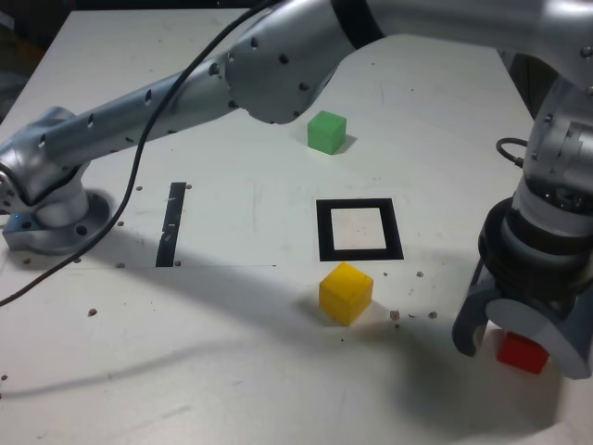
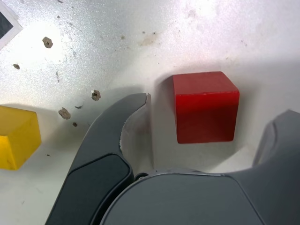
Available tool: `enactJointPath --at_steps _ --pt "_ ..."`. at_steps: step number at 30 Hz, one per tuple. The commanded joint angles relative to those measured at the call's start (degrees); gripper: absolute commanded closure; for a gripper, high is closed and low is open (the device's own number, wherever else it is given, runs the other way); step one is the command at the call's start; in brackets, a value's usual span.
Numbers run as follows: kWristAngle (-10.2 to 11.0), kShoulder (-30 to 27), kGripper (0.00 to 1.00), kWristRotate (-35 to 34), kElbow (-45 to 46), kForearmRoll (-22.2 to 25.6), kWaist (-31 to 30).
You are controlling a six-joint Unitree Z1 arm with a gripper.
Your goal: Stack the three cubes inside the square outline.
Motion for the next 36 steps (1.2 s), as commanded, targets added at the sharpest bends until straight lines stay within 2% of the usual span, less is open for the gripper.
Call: enactJointPath --at_steps 1,4,9,18,24,31,36 --pt "0.31 0.60 0.35 -0.16 -0.79 0.57 0.21" --pt "0.66 0.84 0.45 -0.20 -1.83 0.55 0.23" --pt "0.83 1.93 0.53 -0.15 -3.85 0.41 0.23" --pt "1.25 3.00 0.59 0.44 -4.66 0.37 0.23" --pt "1.84 2.85 0.70 0.58 -4.73 0.60 0.23" --pt "2.31 2.86 0.73 0.50 -4.32 0.99 0.22" --pt "4.22 0.89 0.80 0.50 -4.08 1.10 -0.19"
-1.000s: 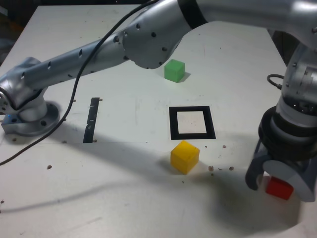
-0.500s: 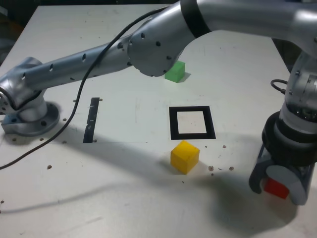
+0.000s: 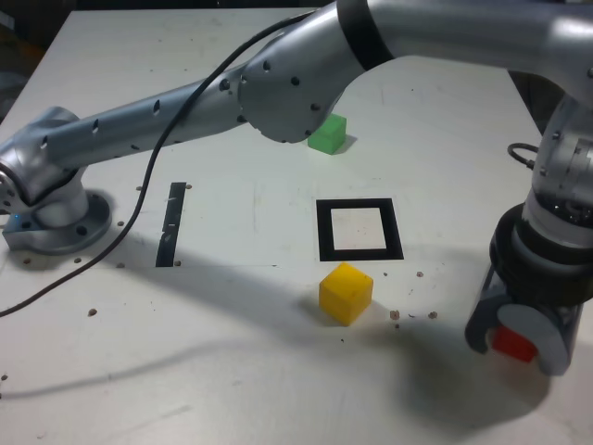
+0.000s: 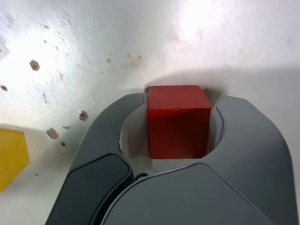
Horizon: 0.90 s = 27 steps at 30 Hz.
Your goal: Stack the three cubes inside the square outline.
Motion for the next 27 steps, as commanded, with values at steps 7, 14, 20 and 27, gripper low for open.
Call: enactJointPath --at_steps 7,14,20,27 --pt "3.70 -13.89 0.81 -0.85 10.76 0.88 -0.40" --pt "4.99 -29.40 0.79 -4.70 30.09 0.21 2.44" --pt "4.92 -38.25 0.80 -6.40 45.77 -5.38 7.90" --pt "2.92 -46.17 0.81 -7.94 65.10 -17.36 15.30"
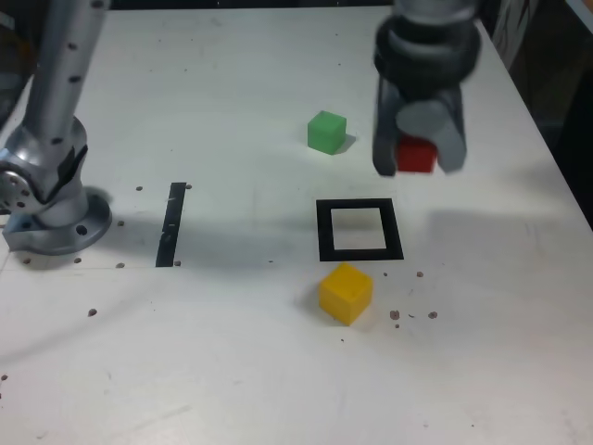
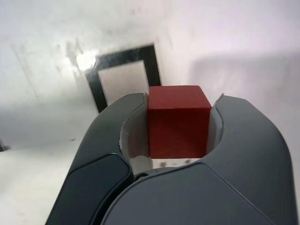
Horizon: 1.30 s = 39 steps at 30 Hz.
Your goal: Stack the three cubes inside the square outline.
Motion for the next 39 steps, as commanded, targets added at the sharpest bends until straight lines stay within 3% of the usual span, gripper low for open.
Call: enactJointPath --at_steps 1,11,16,27,39 --pt "-1.09 -12.40 0.82 -1.67 18.38 -2.61 1.22" --pt "-4.14 -12.27 0.82 -12.68 25.88 -8.43 0.68" --pt "-4.67 -9.75 0.82 -13.39 26.76 -11.53 0.58" --pt "-3.14 -6.81 0.82 -13.52 26.18 -14.69 0.24" --pt "-4.76 -4.11 0.82 -12.23 25.52 -16.56 0.24"
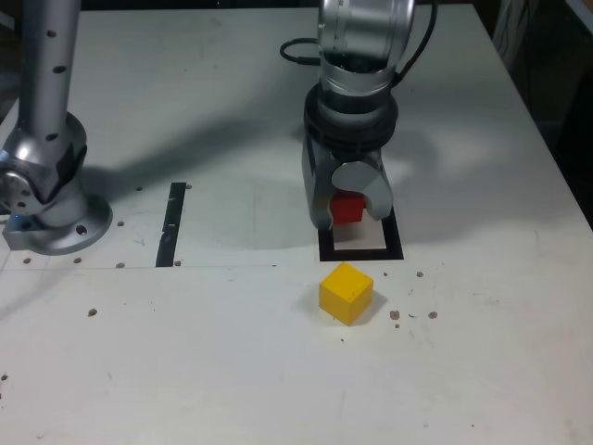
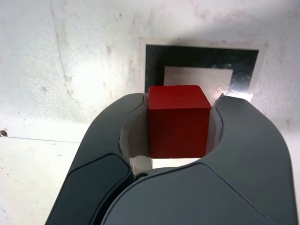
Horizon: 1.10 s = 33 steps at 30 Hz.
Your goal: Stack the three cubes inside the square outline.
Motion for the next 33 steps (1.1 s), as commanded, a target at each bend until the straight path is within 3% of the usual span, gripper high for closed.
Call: enactJointPath --at_steps 1,15,24,33 --pt "-0.32 0.60 0.82 0.34 -0.31 -0.20 -0.07" --pt "-0.67 2.83 0.70 2.63 -1.28 -1.61 -0.07" --pt "-2.81 3.77 0.42 4.77 -1.62 -1.63 -0.07" --pt "-2.71 3.85 0.24 4.80 -1.55 -1.70 -0.07"
